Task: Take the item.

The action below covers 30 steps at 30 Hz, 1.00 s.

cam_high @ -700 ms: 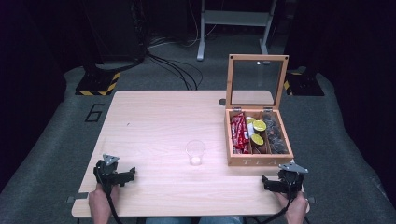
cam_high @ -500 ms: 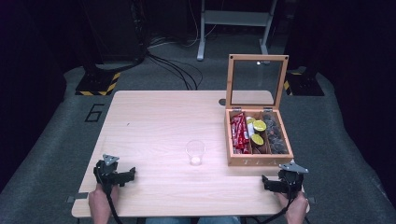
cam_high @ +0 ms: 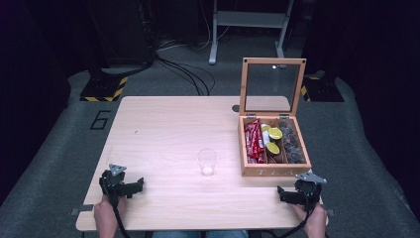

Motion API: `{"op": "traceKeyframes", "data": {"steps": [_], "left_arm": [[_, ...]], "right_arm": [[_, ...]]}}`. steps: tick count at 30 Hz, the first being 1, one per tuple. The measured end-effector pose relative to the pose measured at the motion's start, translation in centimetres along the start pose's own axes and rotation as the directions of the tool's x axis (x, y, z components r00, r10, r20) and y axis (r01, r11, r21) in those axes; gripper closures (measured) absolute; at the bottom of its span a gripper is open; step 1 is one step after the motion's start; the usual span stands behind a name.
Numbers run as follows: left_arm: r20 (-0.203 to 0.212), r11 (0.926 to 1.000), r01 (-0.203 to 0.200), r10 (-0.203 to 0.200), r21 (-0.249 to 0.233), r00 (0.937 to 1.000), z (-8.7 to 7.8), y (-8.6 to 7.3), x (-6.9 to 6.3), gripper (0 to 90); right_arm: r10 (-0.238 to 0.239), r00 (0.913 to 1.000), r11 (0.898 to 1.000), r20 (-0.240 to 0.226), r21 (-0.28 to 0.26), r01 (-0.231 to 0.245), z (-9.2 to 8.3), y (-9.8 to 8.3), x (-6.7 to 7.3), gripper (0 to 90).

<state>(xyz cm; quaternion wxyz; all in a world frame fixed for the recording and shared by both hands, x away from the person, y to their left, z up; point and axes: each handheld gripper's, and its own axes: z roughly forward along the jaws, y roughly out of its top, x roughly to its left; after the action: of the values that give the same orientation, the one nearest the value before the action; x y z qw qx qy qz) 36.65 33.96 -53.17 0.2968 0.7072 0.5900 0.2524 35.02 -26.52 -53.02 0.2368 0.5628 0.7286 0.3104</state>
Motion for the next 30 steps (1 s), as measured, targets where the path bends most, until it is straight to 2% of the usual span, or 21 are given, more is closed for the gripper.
{"op": "traceKeyframes", "data": {"steps": [9,14,15,16,19,23,25,29,30], "left_arm": [[0.0,1.0,0.0,0.0,0.0,1.0,0.0,0.0,0.0,0.3],[0.0,1.0,0.0,0.0,0.0,1.0,0.0,0.0,0.0,0.3],[0.0,1.0,0.0,0.0,0.001,1.0,0.0,0.0,0.0,0.3],[0.0,1.0,0.0,0.0,0.0,1.0,0.0,0.0,0.0,0.3],[0.0,1.0,0.0,0.0,0.0,1.0,0.0,0.0,0.0,0.3],[0.0,1.0,0.0,0.0,0.0,1.0,0.0,0.0,0.0,0.3],[0.0,1.0,0.0,0.0,0.0,1.0,0.0,0.0,0.0,0.3],[0.0,1.0,0.0,0.0,0.0,1.0,0.0,0.0,0.0,0.3],[0.0,1.0,0.0,0.0,0.0,1.0,0.0,0.0,0.0,0.3]], "right_arm": [[-0.019,0.9998,1.0,-0.007,0.014,0.019,0.0,0.1,-0.2,0.0],[-0.009,0.9999,1.0,-0.007,0.022,0.009,0.0,0.2,-0.2,0.0],[0.006,1.0,1.0,0.0,0.023,-0.006,0.0,0.3,-0.1,0.0],[-0.014,0.9999,0.999,-0.006,0.03,0.014,-0.1,0.3,-0.3,1.3],[-0.002,0.9999,0.999,-0.012,0.033,0.003,-0.3,0.4,-0.3,3.6],[0.007,0.9995,0.999,-0.032,0.039,-0.006,-0.8,0.6,-0.7,2.6],[0.021,0.9994,0.999,-0.028,0.028,-0.021,-1.3,0.8,-0.5,2.7],[0.007,0.9997,1.0,-0.022,0.025,-0.007,-2.2,1.4,-0.5,2.7],[0.016,0.9997,1.0,-0.021,0.022,-0.016,-2.4,1.6,-0.4,2.7]]}}
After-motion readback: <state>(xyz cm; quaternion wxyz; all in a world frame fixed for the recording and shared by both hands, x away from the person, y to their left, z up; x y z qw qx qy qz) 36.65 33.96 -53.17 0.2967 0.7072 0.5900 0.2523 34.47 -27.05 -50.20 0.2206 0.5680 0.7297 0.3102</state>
